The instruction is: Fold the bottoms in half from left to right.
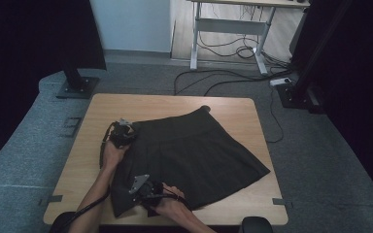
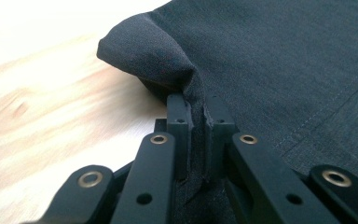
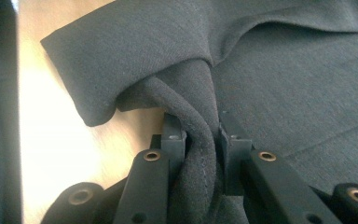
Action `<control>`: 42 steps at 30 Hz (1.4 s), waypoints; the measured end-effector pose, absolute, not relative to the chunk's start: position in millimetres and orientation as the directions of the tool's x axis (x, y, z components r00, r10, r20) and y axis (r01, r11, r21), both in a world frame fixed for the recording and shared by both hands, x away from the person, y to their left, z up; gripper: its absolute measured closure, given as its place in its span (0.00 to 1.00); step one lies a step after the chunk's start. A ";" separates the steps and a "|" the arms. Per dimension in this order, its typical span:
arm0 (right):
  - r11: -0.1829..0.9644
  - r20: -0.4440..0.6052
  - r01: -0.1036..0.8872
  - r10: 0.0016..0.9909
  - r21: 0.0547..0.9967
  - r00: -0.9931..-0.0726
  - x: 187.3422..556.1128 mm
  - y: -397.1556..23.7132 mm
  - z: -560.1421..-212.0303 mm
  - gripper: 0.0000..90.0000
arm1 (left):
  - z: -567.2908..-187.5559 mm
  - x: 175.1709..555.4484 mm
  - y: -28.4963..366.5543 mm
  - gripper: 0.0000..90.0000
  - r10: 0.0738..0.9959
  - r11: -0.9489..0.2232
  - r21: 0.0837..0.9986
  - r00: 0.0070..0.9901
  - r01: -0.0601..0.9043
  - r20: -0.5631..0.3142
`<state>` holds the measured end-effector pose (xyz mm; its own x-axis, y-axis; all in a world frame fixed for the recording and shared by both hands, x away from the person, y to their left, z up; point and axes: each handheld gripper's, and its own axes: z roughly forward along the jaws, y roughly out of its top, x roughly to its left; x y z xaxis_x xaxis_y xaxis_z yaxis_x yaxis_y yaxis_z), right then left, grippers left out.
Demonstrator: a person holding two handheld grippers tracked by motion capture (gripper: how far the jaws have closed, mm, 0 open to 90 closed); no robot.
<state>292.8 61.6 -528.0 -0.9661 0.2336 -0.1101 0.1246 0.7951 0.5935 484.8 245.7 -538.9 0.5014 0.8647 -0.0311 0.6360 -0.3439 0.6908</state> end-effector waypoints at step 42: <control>0.654 -0.049 0.103 0.209 0.749 -0.977 287.9 29.1 -452.5 0.86 | -442.7 468.4 254.1 0.94 0.853 -0.214 0.760 0.496 0.614 -0.160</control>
